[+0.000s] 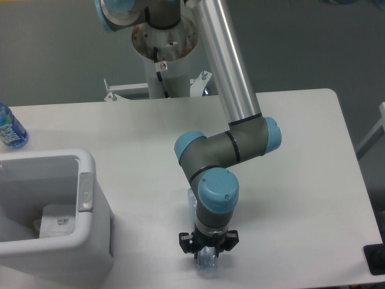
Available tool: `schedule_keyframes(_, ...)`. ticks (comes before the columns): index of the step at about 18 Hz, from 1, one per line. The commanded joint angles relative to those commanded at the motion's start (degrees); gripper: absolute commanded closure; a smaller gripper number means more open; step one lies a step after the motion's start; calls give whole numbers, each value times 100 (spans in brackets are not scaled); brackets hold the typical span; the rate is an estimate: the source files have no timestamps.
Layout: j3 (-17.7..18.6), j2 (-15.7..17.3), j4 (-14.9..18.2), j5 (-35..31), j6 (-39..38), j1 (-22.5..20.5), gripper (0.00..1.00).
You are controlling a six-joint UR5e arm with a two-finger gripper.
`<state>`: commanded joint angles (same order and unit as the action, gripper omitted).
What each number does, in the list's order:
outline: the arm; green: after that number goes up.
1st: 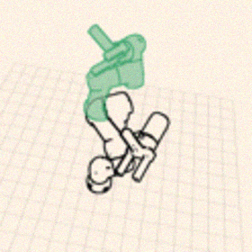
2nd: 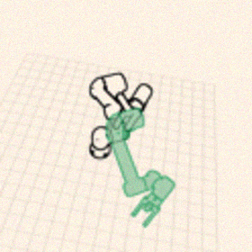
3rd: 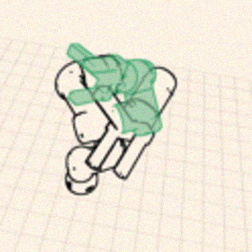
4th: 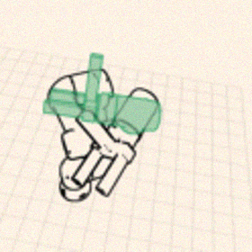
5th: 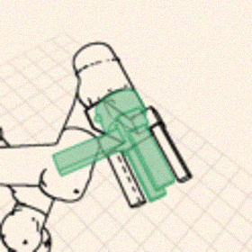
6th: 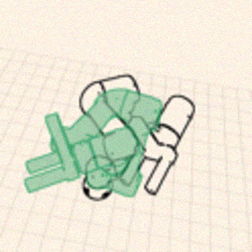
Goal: Place the trash in the trash can
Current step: 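Lower onto the bottle's cap end and close the gripper, then lift the bottle and carry it over the trash bin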
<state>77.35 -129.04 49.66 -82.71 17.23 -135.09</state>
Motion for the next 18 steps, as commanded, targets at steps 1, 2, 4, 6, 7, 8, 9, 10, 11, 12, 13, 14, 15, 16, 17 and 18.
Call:
schedule_keyframes(1,-114,140,0,44,-26,-26,45)
schedule_keyframes(2,-298,264,0,288,-96,-70,45)
schedule_keyframes(4,-728,510,-35,1086,-455,-193,45)
schedule_keyframes(6,-1238,686,-262,1633,-1043,-211,45)
schedule_keyframes(7,-1405,774,-394,1757,-1211,-202,45)
schedule_keyframes(8,-1494,870,-491,1862,-1300,-185,45)
schedule_keyframes(9,-1512,993,-579,1968,-1318,-150,45)
schedule_keyframes(10,-1513,1116,-693,2065,-1353,-97,45)
schedule_keyframes(11,-1521,1222,-834,2109,-1423,16,45)
schedule_keyframes(12,-1521,1336,-965,2110,-1476,131,45)
schedule_keyframes(13,-1530,1415,-1036,2110,-1477,236,45)
schedule_keyframes(14,-1530,1486,-1055,2110,-1477,359,45)
schedule_keyframes(15,-1521,1547,-1063,2110,-1477,525,45)
schedule_keyframes(16,-1521,1583,-1063,2110,-1477,701,45)
schedule_keyframes(17,-1513,1627,-1063,2110,-1485,842,45)
schedule_keyframes(18,-1486,1627,-1072,2110,-1468,1026,45)
